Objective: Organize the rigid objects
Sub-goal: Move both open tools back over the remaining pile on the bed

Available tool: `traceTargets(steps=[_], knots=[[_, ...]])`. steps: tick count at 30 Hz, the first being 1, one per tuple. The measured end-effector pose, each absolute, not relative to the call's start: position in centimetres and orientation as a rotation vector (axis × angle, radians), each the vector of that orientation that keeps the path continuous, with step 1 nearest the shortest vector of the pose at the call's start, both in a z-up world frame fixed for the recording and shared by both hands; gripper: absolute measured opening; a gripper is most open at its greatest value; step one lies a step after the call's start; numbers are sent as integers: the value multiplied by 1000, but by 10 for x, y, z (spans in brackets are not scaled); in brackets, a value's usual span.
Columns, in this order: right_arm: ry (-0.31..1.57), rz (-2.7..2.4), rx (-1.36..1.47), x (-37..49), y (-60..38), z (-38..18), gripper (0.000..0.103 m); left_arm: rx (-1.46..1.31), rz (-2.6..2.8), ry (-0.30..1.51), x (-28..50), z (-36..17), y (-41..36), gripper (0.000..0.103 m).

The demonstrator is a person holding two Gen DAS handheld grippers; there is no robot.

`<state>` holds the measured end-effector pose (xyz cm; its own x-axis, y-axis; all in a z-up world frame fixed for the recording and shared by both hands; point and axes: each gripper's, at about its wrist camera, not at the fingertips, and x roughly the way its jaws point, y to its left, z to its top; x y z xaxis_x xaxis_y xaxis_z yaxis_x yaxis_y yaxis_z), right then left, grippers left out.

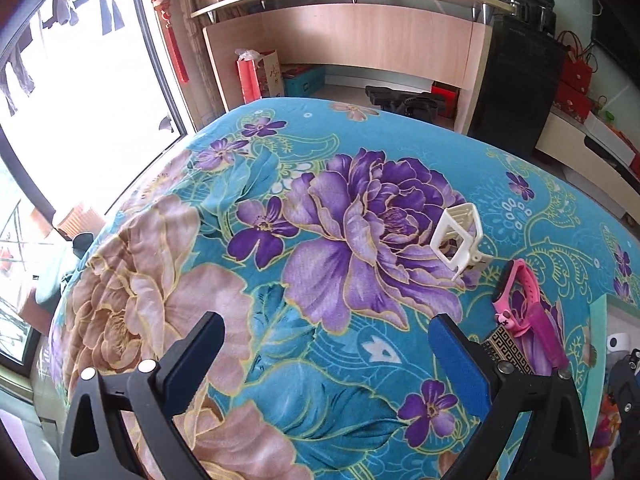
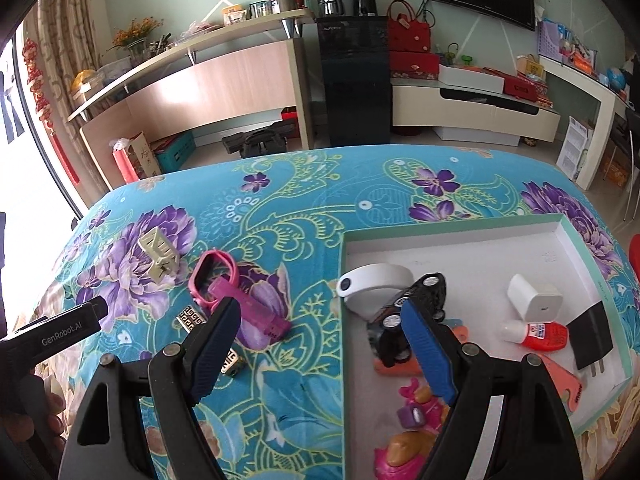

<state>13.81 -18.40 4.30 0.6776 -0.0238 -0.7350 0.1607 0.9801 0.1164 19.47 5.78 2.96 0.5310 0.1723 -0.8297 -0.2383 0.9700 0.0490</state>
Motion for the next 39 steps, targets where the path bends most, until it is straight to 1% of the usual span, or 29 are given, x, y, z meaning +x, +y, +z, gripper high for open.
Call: traceTargets(steps=[10, 15, 24, 39], knots=[[860, 21, 204, 149, -153, 23, 83, -104, 237, 999, 197, 23, 64, 103], [875, 11, 213, 152, -156, 17, 83, -107, 208, 1030, 202, 13, 61, 103], [867, -5, 215, 151, -163, 22, 83, -89, 91, 1067, 205, 2, 36, 103], [817, -73, 229, 144, -187, 35, 83, 28, -76, 1098, 205, -11, -8, 103]])
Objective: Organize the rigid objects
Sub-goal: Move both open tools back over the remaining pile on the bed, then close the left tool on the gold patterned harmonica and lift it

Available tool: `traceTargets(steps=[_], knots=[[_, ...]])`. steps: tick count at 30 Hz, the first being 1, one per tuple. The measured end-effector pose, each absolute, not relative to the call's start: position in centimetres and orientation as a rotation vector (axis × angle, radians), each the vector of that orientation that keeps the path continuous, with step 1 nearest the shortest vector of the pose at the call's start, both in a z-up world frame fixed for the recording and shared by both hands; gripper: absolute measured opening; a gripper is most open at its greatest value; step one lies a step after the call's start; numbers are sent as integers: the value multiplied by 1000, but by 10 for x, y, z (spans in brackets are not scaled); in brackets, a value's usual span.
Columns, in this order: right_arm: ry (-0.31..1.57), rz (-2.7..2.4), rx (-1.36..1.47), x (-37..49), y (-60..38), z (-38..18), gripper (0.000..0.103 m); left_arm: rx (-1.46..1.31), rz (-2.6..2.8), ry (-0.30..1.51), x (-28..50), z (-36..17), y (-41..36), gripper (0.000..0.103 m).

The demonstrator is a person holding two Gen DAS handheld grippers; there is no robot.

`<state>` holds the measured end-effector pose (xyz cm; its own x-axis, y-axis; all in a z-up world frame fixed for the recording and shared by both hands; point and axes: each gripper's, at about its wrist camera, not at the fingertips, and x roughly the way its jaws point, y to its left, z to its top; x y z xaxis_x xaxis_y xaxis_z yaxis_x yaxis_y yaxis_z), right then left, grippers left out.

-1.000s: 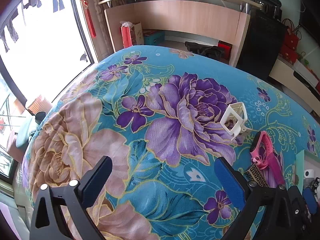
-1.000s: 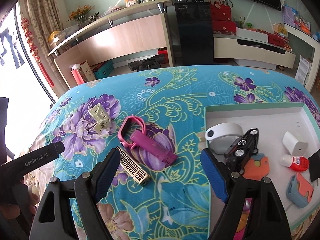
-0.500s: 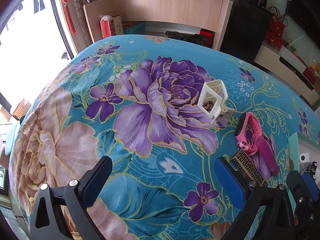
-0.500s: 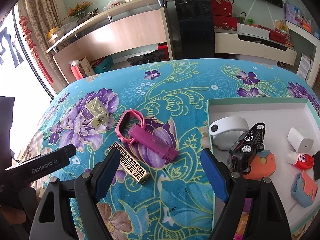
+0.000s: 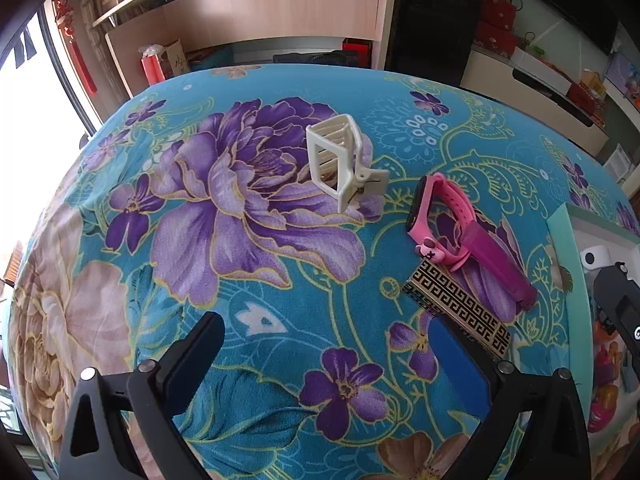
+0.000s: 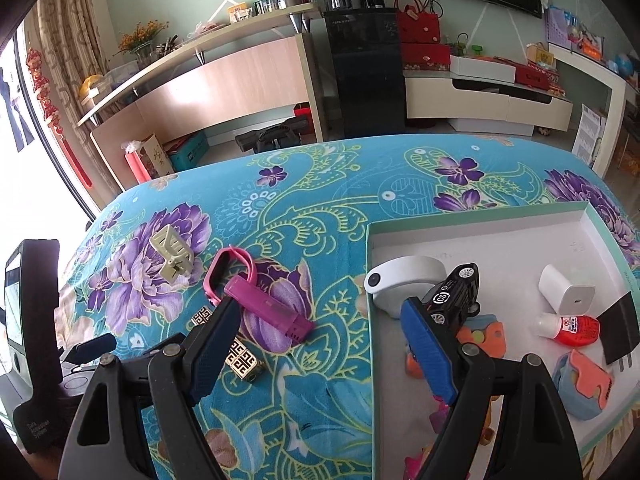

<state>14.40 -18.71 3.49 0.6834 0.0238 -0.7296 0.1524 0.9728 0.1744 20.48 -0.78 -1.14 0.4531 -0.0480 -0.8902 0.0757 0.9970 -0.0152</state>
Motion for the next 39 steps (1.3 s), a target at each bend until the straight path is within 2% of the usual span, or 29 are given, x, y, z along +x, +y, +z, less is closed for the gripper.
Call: traceTargets(steps=[20, 39], knots=[[806, -87, 254, 142, -195, 37, 83, 204, -332, 1072, 185, -22, -57, 103], [808, -80, 270, 143, -196, 36, 83, 159, -305, 947, 215, -42, -44, 103]])
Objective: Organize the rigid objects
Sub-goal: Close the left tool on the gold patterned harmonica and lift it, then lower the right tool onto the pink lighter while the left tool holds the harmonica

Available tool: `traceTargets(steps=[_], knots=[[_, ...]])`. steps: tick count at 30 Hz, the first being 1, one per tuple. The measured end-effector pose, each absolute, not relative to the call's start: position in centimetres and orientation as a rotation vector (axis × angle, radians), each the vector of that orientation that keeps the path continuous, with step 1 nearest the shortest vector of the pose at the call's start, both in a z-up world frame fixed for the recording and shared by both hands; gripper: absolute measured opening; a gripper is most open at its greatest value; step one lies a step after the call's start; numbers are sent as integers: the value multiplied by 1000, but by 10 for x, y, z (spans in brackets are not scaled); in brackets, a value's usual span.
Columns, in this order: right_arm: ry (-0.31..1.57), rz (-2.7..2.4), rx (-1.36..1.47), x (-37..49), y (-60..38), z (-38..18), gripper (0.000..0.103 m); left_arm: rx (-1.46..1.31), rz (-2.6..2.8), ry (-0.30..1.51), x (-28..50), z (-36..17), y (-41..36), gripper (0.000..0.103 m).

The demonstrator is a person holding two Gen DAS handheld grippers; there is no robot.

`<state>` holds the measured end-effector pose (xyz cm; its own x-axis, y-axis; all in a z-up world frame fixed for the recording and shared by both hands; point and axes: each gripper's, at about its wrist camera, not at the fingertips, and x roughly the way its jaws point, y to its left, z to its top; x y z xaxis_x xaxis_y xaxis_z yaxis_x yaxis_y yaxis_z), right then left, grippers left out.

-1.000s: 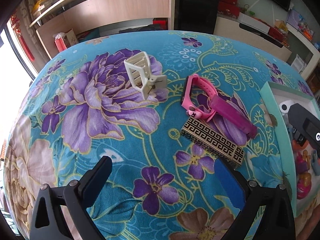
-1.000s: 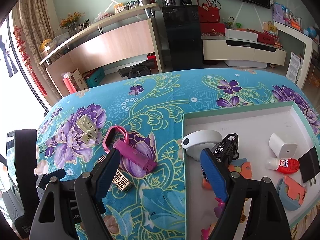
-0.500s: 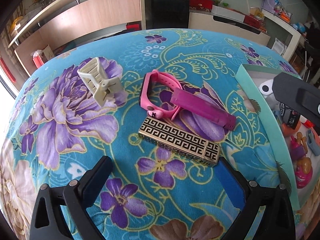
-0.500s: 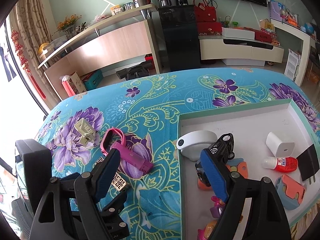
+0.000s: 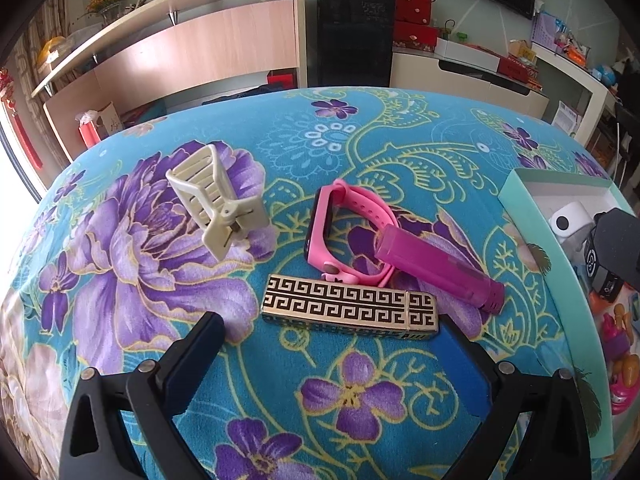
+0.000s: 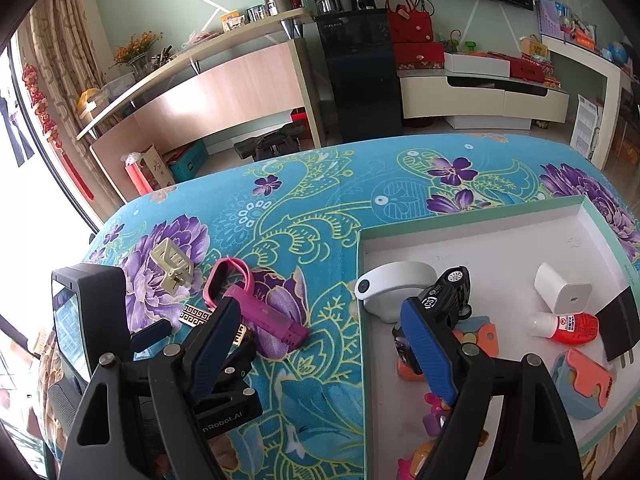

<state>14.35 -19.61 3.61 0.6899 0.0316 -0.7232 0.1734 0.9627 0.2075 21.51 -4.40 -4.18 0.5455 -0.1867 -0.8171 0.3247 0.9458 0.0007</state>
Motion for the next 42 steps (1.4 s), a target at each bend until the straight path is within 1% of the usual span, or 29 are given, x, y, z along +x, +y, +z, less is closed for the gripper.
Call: traceTargets(steps=[2, 3, 5, 7, 8, 16, 26, 34, 42], knots=[[809, -80, 270, 143, -196, 36, 83, 158, -306, 945, 215, -42, -44, 103], [809, -80, 269, 143, -196, 36, 83, 157, -309, 942, 215, -42, -43, 101], [809, -80, 268, 143, -196, 36, 83, 155, -315, 936, 214, -42, -44, 95], [810, -79, 268, 143, -196, 36, 83, 155, -316, 929, 212, -39, -42, 84], [810, -79, 267, 143, -196, 36, 83, 155, -318, 925, 211, -37, -42, 83], [810, -85, 262, 143, -195, 35, 83, 121, -285, 933, 209, -30, -31, 83], [796, -27, 246, 146, -180, 36, 83, 19, -56, 903, 205, 2, 21, 83], [858, 30, 281, 155, -166, 20, 83, -4, 109, 886, 201, 13, 56, 83], [947, 39, 344, 170, -161, -5, 83, -48, 108, 872, 199, 18, 68, 83]])
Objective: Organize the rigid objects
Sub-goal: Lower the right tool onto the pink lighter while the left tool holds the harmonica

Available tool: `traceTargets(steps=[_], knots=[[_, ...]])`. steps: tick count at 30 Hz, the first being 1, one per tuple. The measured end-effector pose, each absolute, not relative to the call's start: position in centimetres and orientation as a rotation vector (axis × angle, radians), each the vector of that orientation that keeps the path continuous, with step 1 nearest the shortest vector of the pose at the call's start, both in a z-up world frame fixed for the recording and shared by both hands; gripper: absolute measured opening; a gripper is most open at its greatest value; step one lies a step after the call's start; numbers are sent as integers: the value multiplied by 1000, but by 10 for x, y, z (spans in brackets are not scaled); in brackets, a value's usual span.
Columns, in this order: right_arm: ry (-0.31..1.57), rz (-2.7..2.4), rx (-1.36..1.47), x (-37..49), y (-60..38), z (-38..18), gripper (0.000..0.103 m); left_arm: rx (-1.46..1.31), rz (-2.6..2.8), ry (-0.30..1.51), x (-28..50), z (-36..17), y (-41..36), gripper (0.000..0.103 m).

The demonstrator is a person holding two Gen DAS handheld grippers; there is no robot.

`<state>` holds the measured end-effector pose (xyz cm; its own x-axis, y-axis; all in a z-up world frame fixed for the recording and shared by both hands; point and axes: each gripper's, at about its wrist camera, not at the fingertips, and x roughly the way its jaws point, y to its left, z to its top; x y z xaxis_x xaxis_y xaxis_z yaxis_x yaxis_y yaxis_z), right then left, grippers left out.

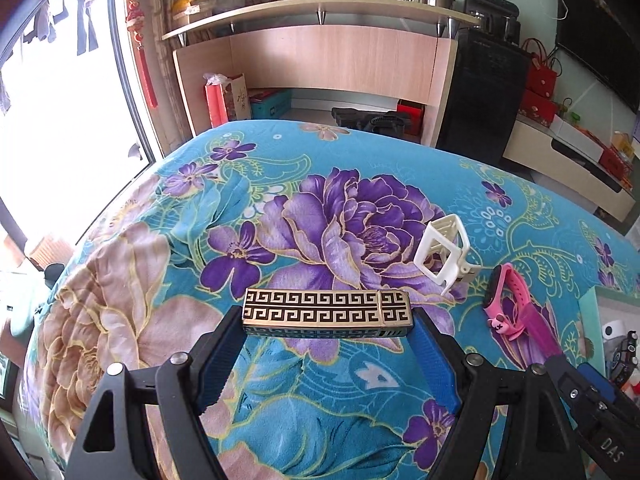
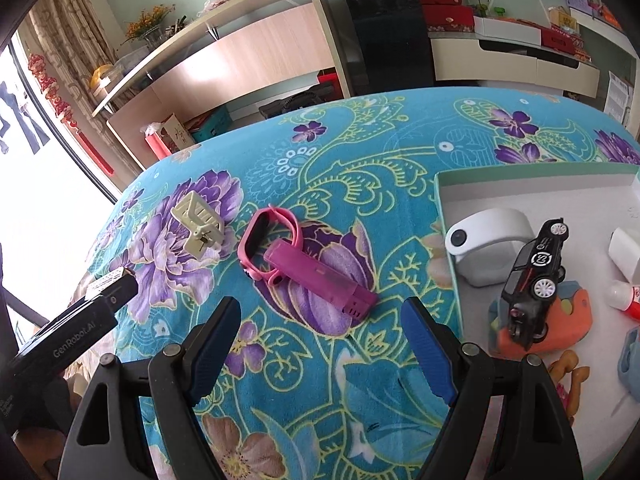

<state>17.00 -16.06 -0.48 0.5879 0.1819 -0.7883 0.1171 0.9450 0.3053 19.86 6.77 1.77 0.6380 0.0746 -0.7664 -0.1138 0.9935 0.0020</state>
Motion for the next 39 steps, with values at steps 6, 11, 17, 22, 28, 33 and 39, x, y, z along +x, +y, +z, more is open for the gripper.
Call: traceTargets(steps=[6, 11, 17, 22, 28, 33, 39], knots=[[961, 4, 364, 179, -153, -9, 83, -70, 120, 867, 197, 19, 77, 83], [965, -53, 347, 187, -146, -9, 83, -88, 142, 864, 195, 19, 88, 83], [964, -96, 386, 198, -149, -9, 83, -123, 149, 881, 195, 12, 98, 83], [973, -123, 449, 206, -149, -12, 83, -148, 145, 886, 195, 10, 105, 83], [981, -145, 511, 212, -150, -22, 83, -165, 165, 899, 195, 4, 115, 83], [974, -161, 544, 213, -151, -22, 83, -171, 161, 902, 195, 3, 116, 83], [965, -177, 553, 215, -150, -22, 83, -163, 147, 908, 196, 2, 112, 83]])
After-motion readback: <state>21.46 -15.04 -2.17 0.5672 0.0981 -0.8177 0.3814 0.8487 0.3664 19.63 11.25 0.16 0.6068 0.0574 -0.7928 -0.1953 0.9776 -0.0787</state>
